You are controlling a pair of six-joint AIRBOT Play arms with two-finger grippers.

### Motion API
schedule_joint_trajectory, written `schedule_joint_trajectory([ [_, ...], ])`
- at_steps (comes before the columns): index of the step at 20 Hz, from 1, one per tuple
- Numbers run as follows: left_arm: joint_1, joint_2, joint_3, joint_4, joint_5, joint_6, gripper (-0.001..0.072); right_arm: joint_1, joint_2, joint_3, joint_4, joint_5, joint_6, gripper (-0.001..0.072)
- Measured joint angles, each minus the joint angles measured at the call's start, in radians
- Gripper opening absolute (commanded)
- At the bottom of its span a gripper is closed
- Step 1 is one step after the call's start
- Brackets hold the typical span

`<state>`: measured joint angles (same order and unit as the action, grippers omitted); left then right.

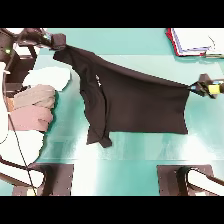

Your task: Fold the shirts.

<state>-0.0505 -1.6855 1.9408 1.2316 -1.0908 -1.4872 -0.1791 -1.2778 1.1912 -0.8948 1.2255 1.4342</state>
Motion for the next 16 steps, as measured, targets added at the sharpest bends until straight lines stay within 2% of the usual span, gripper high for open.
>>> schedule_joint_trajectory([
  [1, 0.000, -0.012, 0.005, -0.001, 0.000, 0.000, 0.0712, 0.019, -0.037, 0.033, 0.001, -0.011, -0.008, 0.0471],
  [5, 0.021, -0.020, 0.040, -0.003, -0.097, -0.018, 0.0714, 0.063, -0.121, 0.171, 0.003, -0.008, -0.024, 0.0443],
  [9, 0.015, 0.060, -0.039, -0.006, -0.228, -0.034, 0.0713, 0.073, -0.045, 0.160, 0.002, 0.016, -0.029, 0.0442],
  [12, -0.046, 0.197, -0.275, -0.005, -0.230, -0.036, 0.0713, 0.077, 0.061, 0.077, 0.002, 0.021, -0.031, 0.0441],
  [16, -0.161, 0.418, -0.737, -0.018, -0.138, -0.060, 0.0713, 0.077, 0.188, -0.022, 0.002, 0.019, -0.031, 0.0440],
])
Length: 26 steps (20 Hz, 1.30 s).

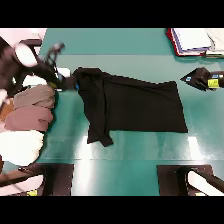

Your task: Fold the shirts.

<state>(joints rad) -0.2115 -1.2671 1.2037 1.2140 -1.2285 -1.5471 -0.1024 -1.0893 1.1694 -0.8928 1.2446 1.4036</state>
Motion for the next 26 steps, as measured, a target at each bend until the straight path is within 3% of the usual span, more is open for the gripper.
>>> schedule_joint_trajectory([
  [6, -0.183, 0.189, -0.452, -0.179, 0.186, -0.020, 0.0713, 0.000, 0.074, -0.041, 0.003, -0.003, 0.003, 0.0440],
  [14, -0.402, 0.196, -0.564, -0.275, 0.422, -0.082, 0.0701, 0.006, 0.087, -0.047, 0.003, 0.015, 0.011, 0.0440],
  [16, -0.416, 0.190, -0.566, -0.289, 0.469, -0.091, 0.0428, 0.013, 0.087, -0.047, 0.003, 0.015, 0.012, 0.0439],
  [17, -0.420, 0.188, -0.566, -0.294, 0.486, -0.093, 0.0363, 0.018, 0.087, -0.047, 0.003, 0.015, 0.012, 0.0440],
  [19, -0.425, 0.185, -0.568, -0.302, 0.510, -0.094, 0.0349, 0.024, 0.087, -0.047, 0.003, 0.014, 0.012, 0.0439],
  [20, -0.426, 0.184, -0.567, -0.306, 0.521, -0.095, 0.0125, 0.026, 0.087, -0.047, 0.003, 0.014, 0.012, 0.0440],
  [21, -0.426, 0.184, -0.568, -0.306, 0.525, -0.095, 0.0022, 0.027, 0.087, -0.047, 0.003, 0.013, 0.012, 0.0440],
  [26, -0.305, 0.214, -0.515, -0.209, 0.447, -0.095, 0.0022, -0.019, 0.087, -0.048, -0.027, 0.066, 0.013, 0.0440],
])
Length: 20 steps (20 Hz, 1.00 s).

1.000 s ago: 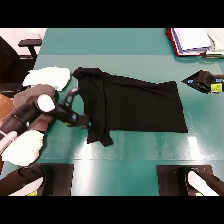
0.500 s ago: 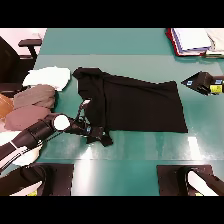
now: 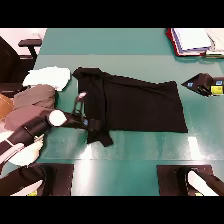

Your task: Fold the shirts.

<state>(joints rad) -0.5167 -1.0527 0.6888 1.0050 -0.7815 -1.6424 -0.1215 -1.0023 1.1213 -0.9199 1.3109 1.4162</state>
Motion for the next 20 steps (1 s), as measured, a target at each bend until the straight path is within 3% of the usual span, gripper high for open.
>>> schedule_joint_trajectory([
  [7, 0.323, 0.075, 0.085, 0.188, -0.166, 0.029, 0.0022, -0.238, 0.053, -0.249, -0.217, 0.121, 0.018, 0.0464],
  [12, 0.379, 0.084, 0.095, 0.212, -0.194, 0.052, 0.0022, -0.389, 0.068, -0.510, -0.217, 0.072, 0.021, 0.0461],
  [17, 0.390, 0.086, 0.097, 0.219, -0.204, 0.058, 0.0022, -0.425, 0.000, -0.620, -0.116, -0.056, 0.018, 0.0445],
  [20, 0.391, 0.086, 0.097, 0.219, -0.206, 0.060, 0.0022, -0.426, -0.075, -0.623, -0.025, -0.106, -0.014, 0.0232],
])
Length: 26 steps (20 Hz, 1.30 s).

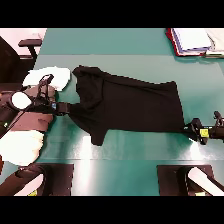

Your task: Fold the shirts.

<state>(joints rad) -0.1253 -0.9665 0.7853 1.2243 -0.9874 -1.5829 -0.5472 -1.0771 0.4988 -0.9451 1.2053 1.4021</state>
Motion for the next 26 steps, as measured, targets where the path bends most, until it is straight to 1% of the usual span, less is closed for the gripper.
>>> schedule_joint_trajectory([
  [2, 0.001, 0.000, 0.001, 0.001, -0.001, 0.000, 0.0022, 0.027, -0.045, 0.024, 0.030, -0.043, -0.028, 0.0022],
  [5, 0.001, 0.002, 0.032, 0.000, -0.013, -0.001, 0.0022, 0.112, -0.072, 0.096, 0.048, -0.076, -0.052, 0.0016],
  [8, 0.000, 0.003, 0.170, 0.020, -0.066, -0.001, 0.0022, 0.216, -0.023, 0.243, 0.065, -0.067, -0.062, 0.0016],
  [10, 0.000, 0.004, 0.338, 0.049, -0.114, 0.008, 0.0022, 0.265, 0.040, 0.391, 0.071, -0.048, -0.065, 0.0016],
  [14, 0.001, 0.005, 0.785, 0.116, -0.200, 0.018, 0.0022, 0.309, 0.175, 0.766, 0.070, -0.027, -0.067, 0.0016],
  [17, 0.001, 0.007, 1.128, 0.138, -0.235, 0.042, 0.0023, 0.320, 0.253, 1.043, 0.005, -0.002, -0.039, 0.0015],
  [19, 0.001, 0.028, 1.282, 0.145, -0.235, 0.051, 0.0022, 0.322, 0.289, 1.201, -0.062, 0.030, -0.009, 0.0015],
  [22, 0.001, 0.085, 1.389, 0.152, -0.181, 0.037, 0.0021, 0.324, 0.308, 1.390, -0.183, 0.108, 0.046, 0.0014],
  [24, 0.001, 0.116, 1.420, 0.151, -0.133, 0.011, 0.0021, 0.325, 0.288, 1.490, -0.265, 0.177, 0.082, 0.0015],
  [26, 0.001, 0.129, 1.429, 0.151, -0.113, -0.004, 0.0021, 0.325, 0.248, 1.564, -0.316, 0.249, 0.106, 0.0014],
])
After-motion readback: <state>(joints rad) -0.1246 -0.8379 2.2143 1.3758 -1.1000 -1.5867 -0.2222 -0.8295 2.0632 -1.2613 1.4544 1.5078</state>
